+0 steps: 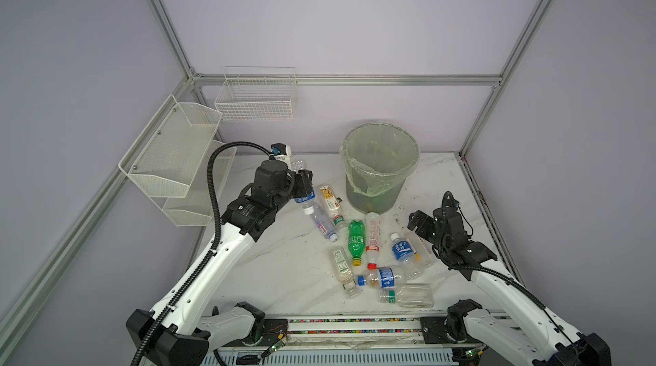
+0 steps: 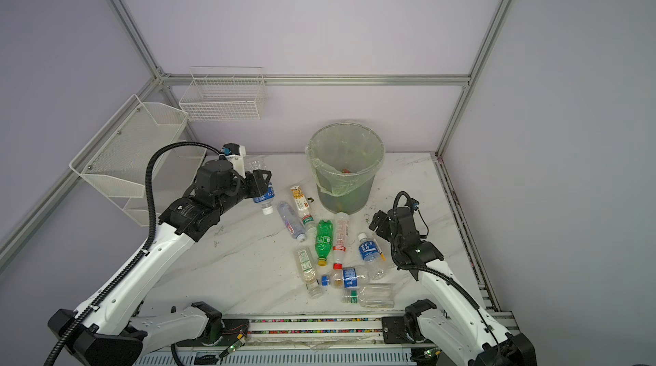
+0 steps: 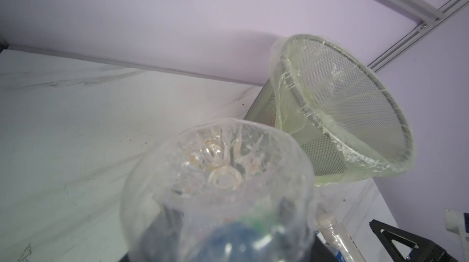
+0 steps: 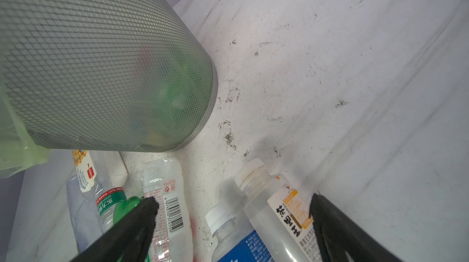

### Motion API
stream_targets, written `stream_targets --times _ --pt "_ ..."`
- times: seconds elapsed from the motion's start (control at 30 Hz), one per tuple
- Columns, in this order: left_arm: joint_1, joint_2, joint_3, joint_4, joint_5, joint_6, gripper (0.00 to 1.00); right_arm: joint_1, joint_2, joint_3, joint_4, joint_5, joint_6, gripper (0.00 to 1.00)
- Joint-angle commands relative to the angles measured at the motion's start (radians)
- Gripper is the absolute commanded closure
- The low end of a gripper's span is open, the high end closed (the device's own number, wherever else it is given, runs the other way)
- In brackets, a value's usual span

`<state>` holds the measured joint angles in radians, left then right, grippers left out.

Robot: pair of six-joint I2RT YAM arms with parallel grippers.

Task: Throw the plastic bottles in the bin
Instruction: Throw the plastic bottle into the trash bin.

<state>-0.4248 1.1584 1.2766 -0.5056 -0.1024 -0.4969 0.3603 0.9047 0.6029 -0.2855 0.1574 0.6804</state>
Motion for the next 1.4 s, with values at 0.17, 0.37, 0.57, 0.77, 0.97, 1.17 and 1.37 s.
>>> stream_targets --times 0.17,0.37,0.57,0.77,0.97,1.17,1.37 --pt "0.085 -0.103 -0.164 0.395 0.288 -0.006 0.44 0.000 -0.049 0.070 -0.134 0.067 0.013 0.03" --pt "0.084 -0.034 -0.098 0.498 0.409 -0.024 0.43 0.000 -0.150 0.067 -0.179 0.090 0.027 0.03" --pt "0.077 0.160 0.151 0.496 0.473 -0.062 0.43 0.000 -0.187 0.061 -0.184 0.086 0.045 0.03" --pt "-0.010 0.429 0.530 0.429 0.445 -0.050 0.37 -0.001 -0.150 0.065 -0.174 0.097 0.040 0.03" --pt "-0.101 0.931 1.355 0.029 0.421 -0.019 0.00 -0.001 -0.147 0.054 -0.158 0.095 0.041 0.03" --pt "-0.053 0.932 1.290 0.019 0.355 -0.124 0.00 -0.001 -0.161 0.063 -0.162 0.094 0.046 0.03" --pt "-0.041 0.616 0.926 0.168 0.291 -0.048 0.00 0.000 -0.138 0.073 -0.153 0.091 0.023 0.03"
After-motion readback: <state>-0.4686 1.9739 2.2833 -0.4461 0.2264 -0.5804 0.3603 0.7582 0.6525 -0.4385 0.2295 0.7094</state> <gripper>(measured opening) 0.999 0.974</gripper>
